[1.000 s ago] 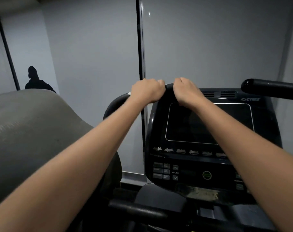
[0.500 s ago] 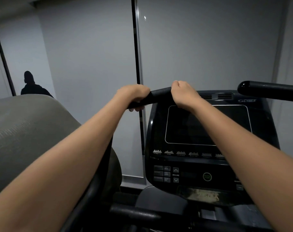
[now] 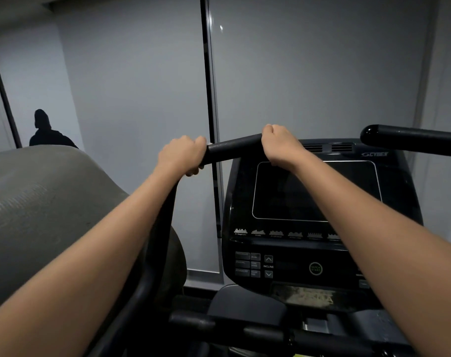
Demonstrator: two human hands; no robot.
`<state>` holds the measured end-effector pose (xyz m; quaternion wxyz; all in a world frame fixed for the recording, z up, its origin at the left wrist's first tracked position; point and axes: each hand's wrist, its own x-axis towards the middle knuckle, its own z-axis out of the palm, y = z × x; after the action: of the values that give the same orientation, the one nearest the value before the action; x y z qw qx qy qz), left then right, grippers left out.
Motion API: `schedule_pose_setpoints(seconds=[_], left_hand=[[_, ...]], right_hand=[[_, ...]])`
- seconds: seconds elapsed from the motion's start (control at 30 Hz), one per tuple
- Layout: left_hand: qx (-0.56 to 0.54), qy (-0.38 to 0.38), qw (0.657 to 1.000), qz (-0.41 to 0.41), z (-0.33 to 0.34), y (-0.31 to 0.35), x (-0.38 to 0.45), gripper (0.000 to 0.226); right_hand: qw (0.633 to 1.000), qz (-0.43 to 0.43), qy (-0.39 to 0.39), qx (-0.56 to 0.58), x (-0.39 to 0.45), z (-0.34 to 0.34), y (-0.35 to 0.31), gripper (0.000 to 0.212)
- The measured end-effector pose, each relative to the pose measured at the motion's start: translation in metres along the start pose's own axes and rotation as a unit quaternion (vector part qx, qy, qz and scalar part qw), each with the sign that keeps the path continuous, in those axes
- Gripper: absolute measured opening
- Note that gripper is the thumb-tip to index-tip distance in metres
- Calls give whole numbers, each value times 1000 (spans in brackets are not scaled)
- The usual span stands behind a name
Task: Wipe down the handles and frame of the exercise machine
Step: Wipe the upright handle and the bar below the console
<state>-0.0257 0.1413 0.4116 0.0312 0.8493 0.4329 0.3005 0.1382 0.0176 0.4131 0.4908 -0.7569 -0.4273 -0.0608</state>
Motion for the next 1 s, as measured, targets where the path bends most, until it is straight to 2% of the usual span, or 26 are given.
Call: schedule_pose_setpoints(seconds=[0.03, 0.07, 0.13, 0.2, 0.3, 0.37, 0.4, 0.5, 0.53, 0.6, 0.67, 0.73, 0.77, 0.8, 0.87, 0.93, 1.0], left_hand=[[-14, -69, 997, -32, -9, 11, 3, 46], [-19, -99, 994, -41, -13, 23, 6, 47], [8, -78, 997, 3, -13, 54, 1, 45], [60, 33, 994, 82, 5, 76, -9, 38], [59, 213, 949, 226, 38, 66, -27, 31], [50, 283, 918, 273, 54, 36, -27, 37], [51, 286, 915, 280, 55, 20, -26, 40], [60, 240, 945, 213, 32, -12, -25, 42], [74, 192, 963, 177, 23, -17, -19, 36], [76, 49, 991, 97, 5, -14, -3, 25], [11, -89, 996, 18, -13, 8, 5, 40], [9, -102, 994, 37, -14, 36, 9, 44], [49, -70, 993, 84, -9, 53, 6, 37], [84, -3, 986, 142, 0, 64, 1, 29], [94, 129, 956, 245, 24, 66, -12, 35], [58, 204, 939, 271, 41, 45, -24, 45], [35, 252, 932, 258, 49, 12, -24, 42]], right_hand=[[1000, 1, -1, -6, 0, 0, 0, 36], [1000, 2, -2, -13, 0, -1, -1, 36], [1000, -2, -6, -29, 0, -1, -3, 39], [999, 1, -9, -33, -1, -1, -5, 47], [999, -1, -21, -37, 0, -1, -3, 49], [999, -6, -20, -42, 0, -1, -2, 49], [999, -8, -19, -41, 0, -2, -1, 48], [1000, -8, -15, -19, 1, -1, 1, 37], [1000, -7, -12, -13, 0, 0, 0, 36], [1000, -8, -6, -13, -2, 0, -2, 40], [1000, -6, -1, -25, -4, -1, -4, 48], [999, -5, 1, -36, -5, -1, -6, 50], [999, -5, 1, -38, -4, -1, -7, 51], [999, -4, -1, -40, -4, -1, -7, 52], [999, 1, -7, -50, -5, -2, -7, 52], [998, -3, -12, -60, -5, -2, -6, 50], [998, -10, -10, -59, -3, -2, -3, 41]])
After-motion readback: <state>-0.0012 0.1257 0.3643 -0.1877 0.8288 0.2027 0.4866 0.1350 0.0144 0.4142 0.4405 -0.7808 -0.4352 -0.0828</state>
